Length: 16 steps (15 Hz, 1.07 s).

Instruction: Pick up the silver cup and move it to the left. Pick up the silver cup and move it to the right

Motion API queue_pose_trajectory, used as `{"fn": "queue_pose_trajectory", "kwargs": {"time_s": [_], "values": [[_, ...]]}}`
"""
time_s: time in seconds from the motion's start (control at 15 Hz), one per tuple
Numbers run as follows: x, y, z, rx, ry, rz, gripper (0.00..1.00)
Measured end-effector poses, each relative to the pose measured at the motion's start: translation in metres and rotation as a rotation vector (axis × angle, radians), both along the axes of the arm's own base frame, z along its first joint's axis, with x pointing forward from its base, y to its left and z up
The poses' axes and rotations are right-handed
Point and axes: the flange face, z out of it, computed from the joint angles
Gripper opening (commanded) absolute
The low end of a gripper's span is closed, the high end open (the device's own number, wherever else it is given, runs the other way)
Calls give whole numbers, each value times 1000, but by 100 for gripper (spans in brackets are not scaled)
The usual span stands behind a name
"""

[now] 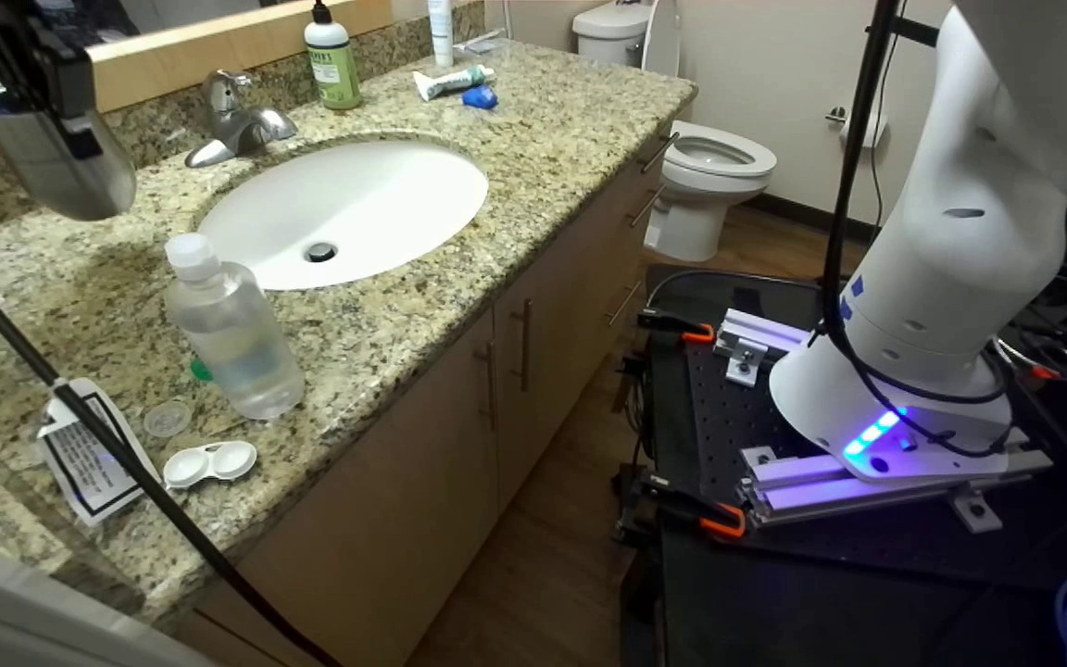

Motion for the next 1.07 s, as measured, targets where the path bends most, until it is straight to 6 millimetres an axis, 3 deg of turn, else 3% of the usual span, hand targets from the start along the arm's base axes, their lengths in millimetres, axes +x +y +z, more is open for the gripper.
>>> {"fn": "queue_pose_trajectory", "kwargs": {"time_s": [0.67, 0.8, 0.87, 0.93, 1.07], "values": [[21, 12, -54, -11, 2, -46, 2], [23, 1, -59, -20, 1, -59, 2], [23, -8, -58, -23, -2, -70, 33], [22, -19, -58, -26, -4, -82, 34], [22, -35, -55, -30, -8, -102, 46]]}}
